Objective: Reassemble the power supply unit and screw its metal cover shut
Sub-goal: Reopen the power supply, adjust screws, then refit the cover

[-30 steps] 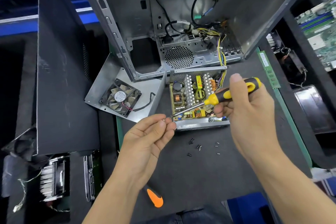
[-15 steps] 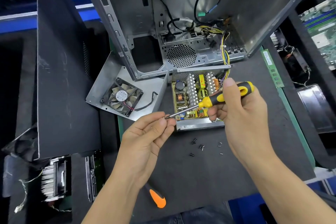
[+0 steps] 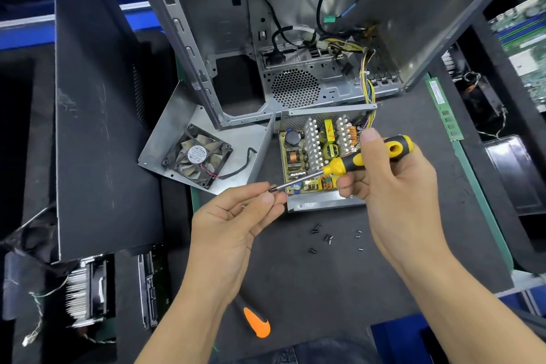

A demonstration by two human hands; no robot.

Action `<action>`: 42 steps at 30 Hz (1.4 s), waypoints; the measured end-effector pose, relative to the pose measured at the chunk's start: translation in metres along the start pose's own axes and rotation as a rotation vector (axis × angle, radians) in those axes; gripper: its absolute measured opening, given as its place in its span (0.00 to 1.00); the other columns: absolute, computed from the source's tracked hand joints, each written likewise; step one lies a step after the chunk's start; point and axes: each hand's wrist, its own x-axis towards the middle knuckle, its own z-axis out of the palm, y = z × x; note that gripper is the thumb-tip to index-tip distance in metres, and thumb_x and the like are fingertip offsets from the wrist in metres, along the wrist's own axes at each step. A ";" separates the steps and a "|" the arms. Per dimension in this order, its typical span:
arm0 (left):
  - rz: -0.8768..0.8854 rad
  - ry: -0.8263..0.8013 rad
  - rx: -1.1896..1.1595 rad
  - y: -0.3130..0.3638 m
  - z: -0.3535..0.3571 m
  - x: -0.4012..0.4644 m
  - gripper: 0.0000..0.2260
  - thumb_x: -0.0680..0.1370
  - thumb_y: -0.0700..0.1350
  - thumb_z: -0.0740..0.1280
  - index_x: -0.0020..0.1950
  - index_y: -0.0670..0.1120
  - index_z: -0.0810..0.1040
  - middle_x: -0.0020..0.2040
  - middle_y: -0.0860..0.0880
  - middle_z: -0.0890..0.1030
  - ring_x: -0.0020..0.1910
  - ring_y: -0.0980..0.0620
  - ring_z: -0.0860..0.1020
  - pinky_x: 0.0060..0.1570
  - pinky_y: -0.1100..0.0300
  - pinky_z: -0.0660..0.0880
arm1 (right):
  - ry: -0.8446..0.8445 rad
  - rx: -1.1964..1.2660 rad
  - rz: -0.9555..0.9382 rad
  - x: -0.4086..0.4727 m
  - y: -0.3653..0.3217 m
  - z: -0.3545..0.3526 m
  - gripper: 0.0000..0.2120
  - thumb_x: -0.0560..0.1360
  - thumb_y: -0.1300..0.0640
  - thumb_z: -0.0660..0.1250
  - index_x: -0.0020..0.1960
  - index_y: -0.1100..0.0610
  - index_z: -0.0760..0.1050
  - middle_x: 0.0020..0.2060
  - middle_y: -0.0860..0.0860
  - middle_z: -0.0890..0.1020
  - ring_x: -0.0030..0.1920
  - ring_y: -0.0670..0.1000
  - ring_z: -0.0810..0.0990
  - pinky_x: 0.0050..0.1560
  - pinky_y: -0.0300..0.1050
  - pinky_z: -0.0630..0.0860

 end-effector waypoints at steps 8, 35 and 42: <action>0.112 -0.023 0.110 -0.002 -0.004 0.000 0.08 0.65 0.42 0.77 0.44 0.46 0.87 0.41 0.40 0.86 0.46 0.44 0.86 0.47 0.59 0.81 | 0.021 0.049 0.051 0.002 -0.001 0.000 0.17 0.75 0.48 0.72 0.37 0.53 0.67 0.29 0.53 0.81 0.26 0.54 0.80 0.29 0.42 0.77; 0.064 -0.011 0.056 -0.002 0.001 0.003 0.09 0.65 0.41 0.75 0.44 0.46 0.87 0.43 0.40 0.86 0.45 0.43 0.86 0.45 0.61 0.81 | -0.123 0.022 0.092 0.006 0.002 -0.001 0.16 0.72 0.49 0.74 0.44 0.61 0.74 0.32 0.51 0.82 0.31 0.53 0.82 0.33 0.41 0.77; 0.035 -0.085 0.146 -0.004 -0.002 0.002 0.18 0.63 0.43 0.82 0.51 0.50 0.87 0.48 0.41 0.86 0.51 0.43 0.85 0.51 0.57 0.81 | -0.101 0.001 0.052 0.008 0.001 -0.003 0.14 0.75 0.51 0.73 0.44 0.61 0.73 0.32 0.51 0.82 0.31 0.53 0.82 0.32 0.41 0.77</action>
